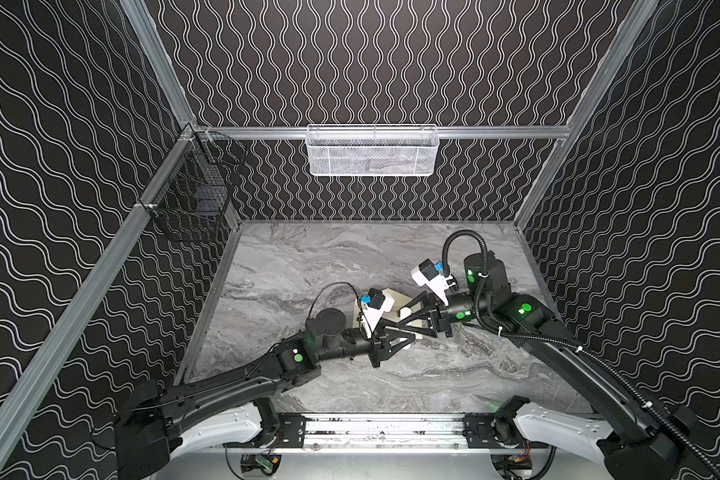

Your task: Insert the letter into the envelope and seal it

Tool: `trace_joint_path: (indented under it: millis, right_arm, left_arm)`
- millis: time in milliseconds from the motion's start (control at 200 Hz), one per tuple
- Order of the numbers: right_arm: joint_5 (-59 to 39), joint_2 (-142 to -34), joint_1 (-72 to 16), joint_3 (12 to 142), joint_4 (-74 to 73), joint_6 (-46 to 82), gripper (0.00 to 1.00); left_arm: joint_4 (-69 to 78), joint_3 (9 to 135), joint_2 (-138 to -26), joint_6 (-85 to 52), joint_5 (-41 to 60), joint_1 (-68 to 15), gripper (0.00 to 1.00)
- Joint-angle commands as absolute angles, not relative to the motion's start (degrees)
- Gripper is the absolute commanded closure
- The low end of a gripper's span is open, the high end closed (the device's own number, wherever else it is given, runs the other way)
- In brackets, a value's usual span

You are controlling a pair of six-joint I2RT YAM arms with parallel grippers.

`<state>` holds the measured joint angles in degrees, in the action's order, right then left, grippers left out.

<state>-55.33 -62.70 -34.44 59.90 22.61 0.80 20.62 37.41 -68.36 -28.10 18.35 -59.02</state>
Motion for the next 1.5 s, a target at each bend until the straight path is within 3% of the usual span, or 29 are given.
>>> trace_joint_path:
  millis: [0, 340, 445, 706, 821, 961, 1491]
  right_arm:
    - [-55.0, -62.16, -34.32, 60.21, 19.4, 2.44, 0.53]
    - [-56.87, -63.57, -34.32, 60.75, 20.31, 2.54, 0.73]
    - [-56.86, -63.37, -34.3, 60.78, 20.21, 2.74, 0.78]
    - [-56.45, -63.9, -34.32, 61.78, 23.54, 0.5, 0.9]
    - [-56.12, -64.6, -34.32, 62.14, 25.43, -0.69, 0.91]
    - [-56.17, -65.21, -34.36, 62.3, 26.09, -1.2, 0.93]
    - [-56.78, -65.74, -34.71, 62.19, 25.54, -0.37, 0.93]
  left_arm:
    - [23.13, 37.12, -68.83, -27.33, 19.67, -59.02, 0.99]
    - [22.94, 36.85, -68.25, -27.25, 19.16, -59.03, 0.98]
    - [22.82, 36.96, -68.28, -27.2, 19.16, -59.0, 0.94]
    - [20.94, 38.13, -67.94, -26.81, 18.68, -58.99, 0.57]
    - [19.08, 38.88, -67.17, -25.56, 18.03, -58.97, 0.48]
    - [18.37, 39.01, -66.44, -24.87, 17.58, -58.93, 0.49]
    - [20.32, 39.09, -67.96, -26.75, 18.68, -58.89, 0.77]
